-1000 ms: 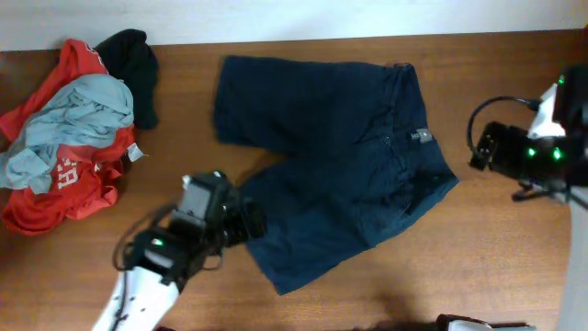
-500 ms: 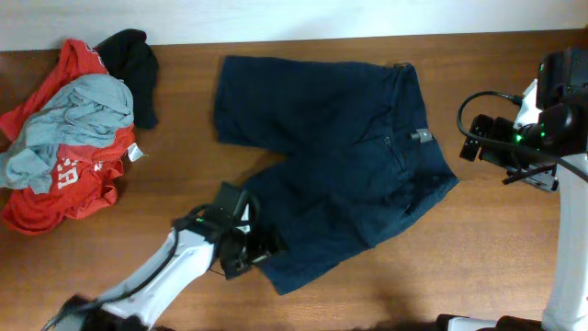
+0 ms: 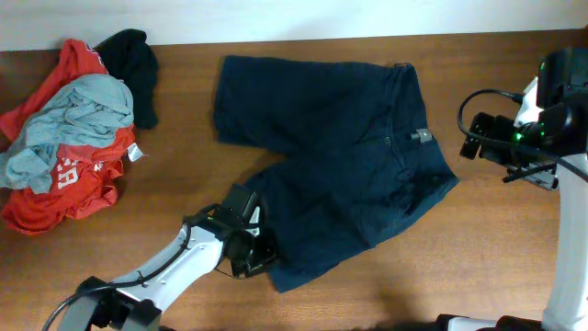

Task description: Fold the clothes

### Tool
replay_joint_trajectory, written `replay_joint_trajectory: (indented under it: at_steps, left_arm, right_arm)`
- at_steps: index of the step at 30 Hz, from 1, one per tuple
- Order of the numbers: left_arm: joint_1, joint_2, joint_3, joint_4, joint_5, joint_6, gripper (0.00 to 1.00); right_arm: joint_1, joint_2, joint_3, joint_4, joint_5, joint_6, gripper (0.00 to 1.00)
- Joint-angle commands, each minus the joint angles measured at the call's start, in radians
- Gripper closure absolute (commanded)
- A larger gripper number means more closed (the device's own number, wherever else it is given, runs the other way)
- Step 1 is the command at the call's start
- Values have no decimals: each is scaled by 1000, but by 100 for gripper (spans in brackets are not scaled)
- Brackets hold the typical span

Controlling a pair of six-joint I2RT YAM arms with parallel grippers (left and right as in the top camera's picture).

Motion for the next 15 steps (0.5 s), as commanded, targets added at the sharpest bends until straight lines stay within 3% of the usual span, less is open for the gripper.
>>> replay_joint_trajectory:
  at_steps: [1,3,15]
  left_arm:
    - [-5,7,-8,11,-1,5,81]
    - [3,7,-8,27,-8,9,98]
    - [341,5,87,-16,-8,330,99]
  right_arm:
    - [1,-8,1,10,30,-7,1]
    - [1,-8,1,10,31,-7,1]
    - [1,0,-43,10,22,-7,1]
